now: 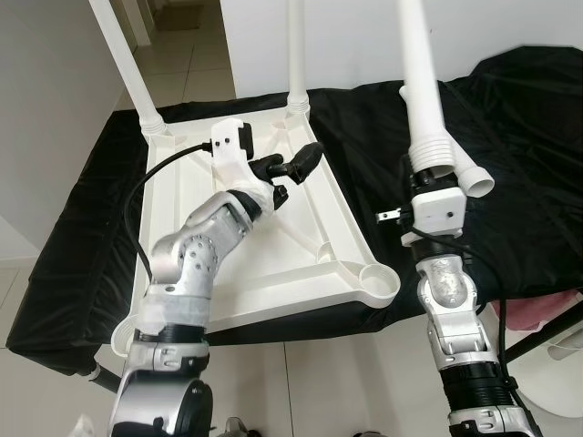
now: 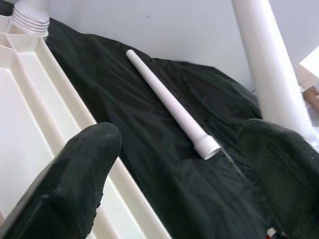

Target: Building children table

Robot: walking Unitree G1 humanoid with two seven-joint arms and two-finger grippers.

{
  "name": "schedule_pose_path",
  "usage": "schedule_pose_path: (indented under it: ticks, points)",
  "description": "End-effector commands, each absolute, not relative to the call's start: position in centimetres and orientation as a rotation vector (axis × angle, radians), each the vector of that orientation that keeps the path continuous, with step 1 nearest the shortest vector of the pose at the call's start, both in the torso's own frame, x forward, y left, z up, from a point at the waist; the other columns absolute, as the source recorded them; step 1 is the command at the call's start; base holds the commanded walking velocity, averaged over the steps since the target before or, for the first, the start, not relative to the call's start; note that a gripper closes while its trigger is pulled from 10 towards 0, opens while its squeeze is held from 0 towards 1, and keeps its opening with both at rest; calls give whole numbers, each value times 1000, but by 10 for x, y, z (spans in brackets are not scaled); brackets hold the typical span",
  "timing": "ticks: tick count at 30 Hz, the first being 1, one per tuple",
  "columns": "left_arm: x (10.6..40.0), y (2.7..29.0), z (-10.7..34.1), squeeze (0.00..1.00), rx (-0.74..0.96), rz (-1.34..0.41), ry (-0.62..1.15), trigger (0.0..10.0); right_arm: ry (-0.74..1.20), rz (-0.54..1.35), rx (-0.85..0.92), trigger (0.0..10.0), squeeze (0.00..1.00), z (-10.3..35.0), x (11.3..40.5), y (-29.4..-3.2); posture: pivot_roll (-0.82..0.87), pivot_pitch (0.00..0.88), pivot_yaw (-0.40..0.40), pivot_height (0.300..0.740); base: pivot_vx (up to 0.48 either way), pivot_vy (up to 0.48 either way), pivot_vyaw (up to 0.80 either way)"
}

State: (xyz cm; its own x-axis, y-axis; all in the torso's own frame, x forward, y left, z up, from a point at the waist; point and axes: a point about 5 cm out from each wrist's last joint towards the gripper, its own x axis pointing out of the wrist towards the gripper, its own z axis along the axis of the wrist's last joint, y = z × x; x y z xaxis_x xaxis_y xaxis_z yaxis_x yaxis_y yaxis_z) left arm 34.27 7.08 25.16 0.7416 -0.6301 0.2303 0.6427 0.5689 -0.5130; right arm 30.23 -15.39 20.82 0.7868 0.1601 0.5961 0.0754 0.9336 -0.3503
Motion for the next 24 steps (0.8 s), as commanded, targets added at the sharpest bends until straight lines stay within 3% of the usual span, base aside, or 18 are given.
schedule_pose_path:
  ticks: [1, 6, 24]
  points:
    - [337, 67, 260, 0, -645, -987, -70, 10000, -715, 84, -389, 10000, 0, 212, 296, -147, -72, 34, 110, 740, 0, 0, 0]
    - [345, 71, 273, 0, -725, -1013, -44, 10000, -709, 194, -418, 10000, 0, 201, 287, -130, -76, 26, 114, 740, 0, 0, 0]
    - [349, 59, 271, 0, -731, -1040, 79, 10000, -646, 449, -510, 10000, 0, 165, 270, -97, -80, 21, 118, 740, 0, 0, 0]
